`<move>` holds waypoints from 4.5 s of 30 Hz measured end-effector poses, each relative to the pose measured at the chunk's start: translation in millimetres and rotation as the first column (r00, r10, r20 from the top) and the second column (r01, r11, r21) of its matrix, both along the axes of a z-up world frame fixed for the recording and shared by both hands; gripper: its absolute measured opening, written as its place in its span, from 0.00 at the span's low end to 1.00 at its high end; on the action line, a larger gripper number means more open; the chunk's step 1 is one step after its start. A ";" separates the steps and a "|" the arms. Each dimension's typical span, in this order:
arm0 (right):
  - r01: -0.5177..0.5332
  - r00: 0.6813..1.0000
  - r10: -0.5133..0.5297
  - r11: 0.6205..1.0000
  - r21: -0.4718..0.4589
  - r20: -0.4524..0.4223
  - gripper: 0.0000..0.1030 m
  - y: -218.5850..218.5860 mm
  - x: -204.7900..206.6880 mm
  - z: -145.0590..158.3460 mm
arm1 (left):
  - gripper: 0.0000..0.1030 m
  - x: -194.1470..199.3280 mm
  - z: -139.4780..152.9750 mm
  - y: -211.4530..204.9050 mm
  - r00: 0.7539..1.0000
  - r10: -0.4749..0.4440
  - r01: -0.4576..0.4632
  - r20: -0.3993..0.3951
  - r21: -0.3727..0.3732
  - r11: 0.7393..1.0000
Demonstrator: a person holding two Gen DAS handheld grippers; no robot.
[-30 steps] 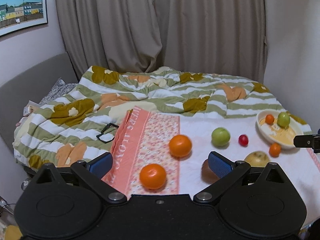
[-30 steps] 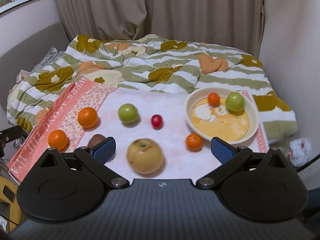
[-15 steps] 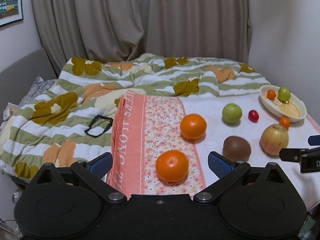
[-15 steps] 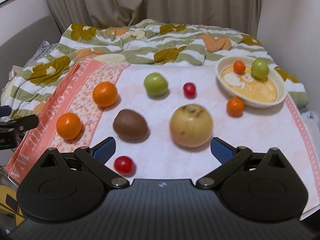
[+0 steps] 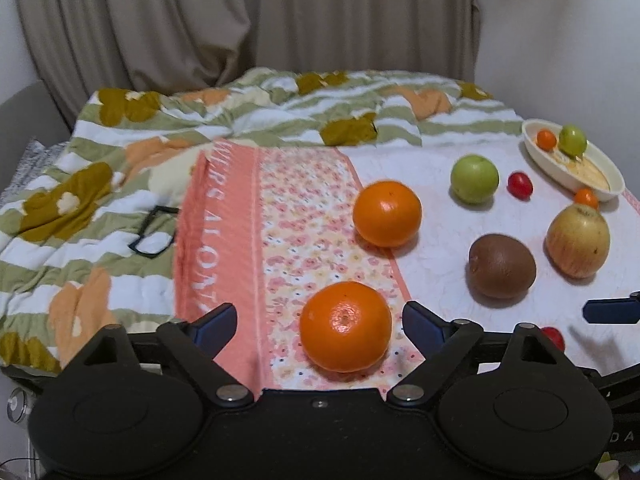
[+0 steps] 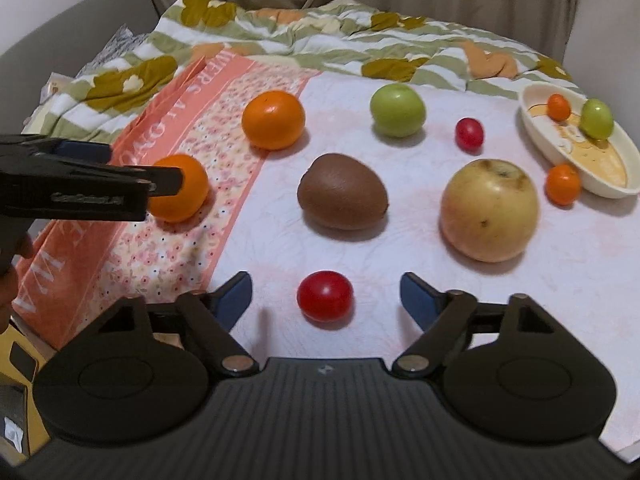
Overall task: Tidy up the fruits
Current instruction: 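Grasp the large orange with the left tool while the right tool grasps the red tomato, then carry the orange and red tomato toward the white bowl with both tools, then release the orange and red tomato into the bowl with both tools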
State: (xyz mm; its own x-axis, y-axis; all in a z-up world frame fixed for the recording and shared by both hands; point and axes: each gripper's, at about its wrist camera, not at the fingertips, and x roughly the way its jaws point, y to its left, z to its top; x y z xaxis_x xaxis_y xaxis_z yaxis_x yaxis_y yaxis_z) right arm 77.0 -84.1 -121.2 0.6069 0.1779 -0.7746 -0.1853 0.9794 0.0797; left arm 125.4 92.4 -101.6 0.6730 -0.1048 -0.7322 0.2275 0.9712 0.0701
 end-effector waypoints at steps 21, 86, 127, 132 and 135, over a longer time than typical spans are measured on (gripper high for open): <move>-0.015 1.000 0.015 1.000 0.006 -0.021 0.64 1.5 7.0 -13.9 | 0.61 12.3 -25.0 -9.4 0.995 -0.042 0.042 -0.093 -0.005 0.999; -0.008 0.982 -0.002 0.999 0.053 0.190 0.47 -305.3 22.4 104.4 | 0.60 -42.0 104.2 -254.3 0.981 0.158 -0.127 0.112 -0.239 0.963; 0.184 0.978 -0.187 0.982 0.040 0.089 0.47 -377.1 169.3 40.9 | 0.61 164.2 -17.3 -373.7 0.990 -0.123 0.125 -0.072 0.033 0.992; 0.189 0.976 -0.191 0.981 0.032 0.100 0.47 -380.9 167.2 43.8 | 1.00 154.6 -6.0 -375.0 0.990 -0.141 0.141 0.004 0.040 0.989; 0.181 0.977 -0.184 0.983 0.040 0.105 0.47 -382.9 164.7 48.7 | 1.00 145.4 2.7 -373.9 0.989 -0.148 0.146 0.024 0.077 0.986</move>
